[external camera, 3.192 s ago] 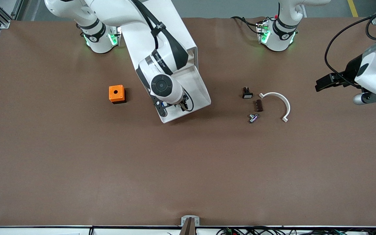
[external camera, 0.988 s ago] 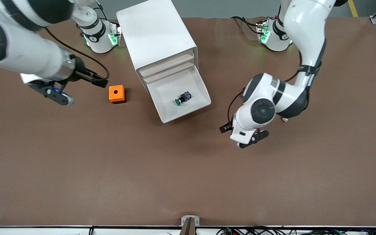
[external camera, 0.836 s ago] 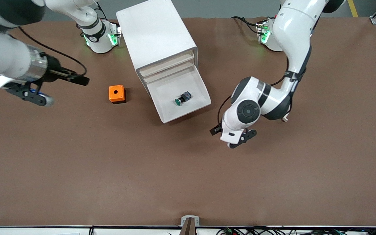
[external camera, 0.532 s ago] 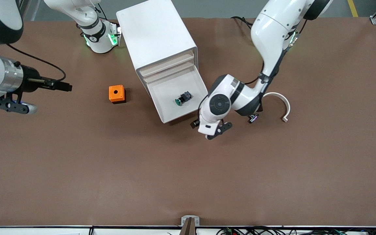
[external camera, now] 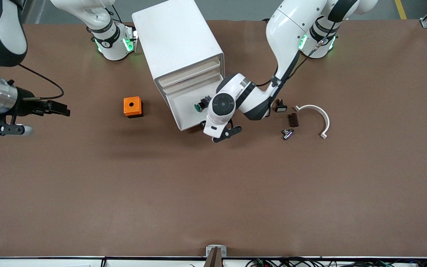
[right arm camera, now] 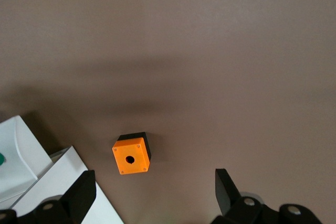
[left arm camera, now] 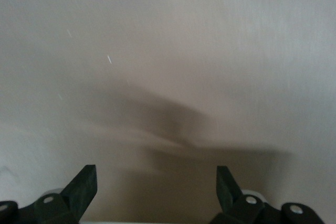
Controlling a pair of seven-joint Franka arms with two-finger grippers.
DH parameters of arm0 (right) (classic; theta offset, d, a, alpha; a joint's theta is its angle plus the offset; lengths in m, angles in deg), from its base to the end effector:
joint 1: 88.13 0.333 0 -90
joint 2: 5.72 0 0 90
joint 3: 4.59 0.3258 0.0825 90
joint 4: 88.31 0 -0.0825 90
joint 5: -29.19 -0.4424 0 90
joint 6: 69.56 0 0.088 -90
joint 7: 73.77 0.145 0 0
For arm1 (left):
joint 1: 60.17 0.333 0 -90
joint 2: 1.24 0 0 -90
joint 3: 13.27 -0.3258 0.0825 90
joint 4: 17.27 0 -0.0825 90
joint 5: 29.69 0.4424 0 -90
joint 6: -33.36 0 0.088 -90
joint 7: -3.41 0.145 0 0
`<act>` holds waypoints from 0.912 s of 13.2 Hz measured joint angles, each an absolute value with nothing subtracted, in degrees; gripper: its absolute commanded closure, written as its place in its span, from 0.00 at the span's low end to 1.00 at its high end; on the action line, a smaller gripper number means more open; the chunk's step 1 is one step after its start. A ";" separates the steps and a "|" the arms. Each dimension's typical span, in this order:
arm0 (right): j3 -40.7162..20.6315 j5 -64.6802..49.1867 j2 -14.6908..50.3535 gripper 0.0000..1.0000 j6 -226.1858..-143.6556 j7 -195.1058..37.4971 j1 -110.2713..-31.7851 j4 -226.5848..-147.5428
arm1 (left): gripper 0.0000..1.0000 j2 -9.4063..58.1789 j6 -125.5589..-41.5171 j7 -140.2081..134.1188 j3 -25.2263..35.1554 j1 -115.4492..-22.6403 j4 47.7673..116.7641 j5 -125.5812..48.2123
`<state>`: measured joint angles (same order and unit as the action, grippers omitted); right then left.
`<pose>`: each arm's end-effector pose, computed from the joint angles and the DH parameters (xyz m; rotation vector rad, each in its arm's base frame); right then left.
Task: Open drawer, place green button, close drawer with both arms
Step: 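Push the drawer shut into the cabinet with the left gripper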
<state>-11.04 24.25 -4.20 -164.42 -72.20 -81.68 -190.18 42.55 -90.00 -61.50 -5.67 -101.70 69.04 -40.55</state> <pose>0.6062 0.0123 0.4784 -3.0522 0.0630 0.2291 0.4873 -0.5692 0.1413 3.0077 0.6421 -0.4146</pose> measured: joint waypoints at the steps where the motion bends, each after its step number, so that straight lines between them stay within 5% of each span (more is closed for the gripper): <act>1: -10.74 24.89 -6.84 0.00 -166.26 -72.20 -81.52 -193.40 | 0.00 42.60 -89.94 -61.59 -5.65 -102.97 69.22 -40.75; 6: -10.20 26.29 -14.18 0.00 -167.09 -72.20 -81.46 -197.32 | 0.00 42.66 -89.69 -67.18 -5.58 -108.10 70.00 -40.88; 12: -7.97 26.39 -14.99 0.00 -166.79 -72.15 -81.40 -197.33 | 0.00 42.66 -89.65 -69.26 -5.54 -111.09 70.12 -42.31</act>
<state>-7.97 26.39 -14.99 -166.79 -72.15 -81.40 -197.33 42.66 -89.65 -69.26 -5.54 -111.09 70.12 -42.31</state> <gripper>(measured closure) 0.000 0.000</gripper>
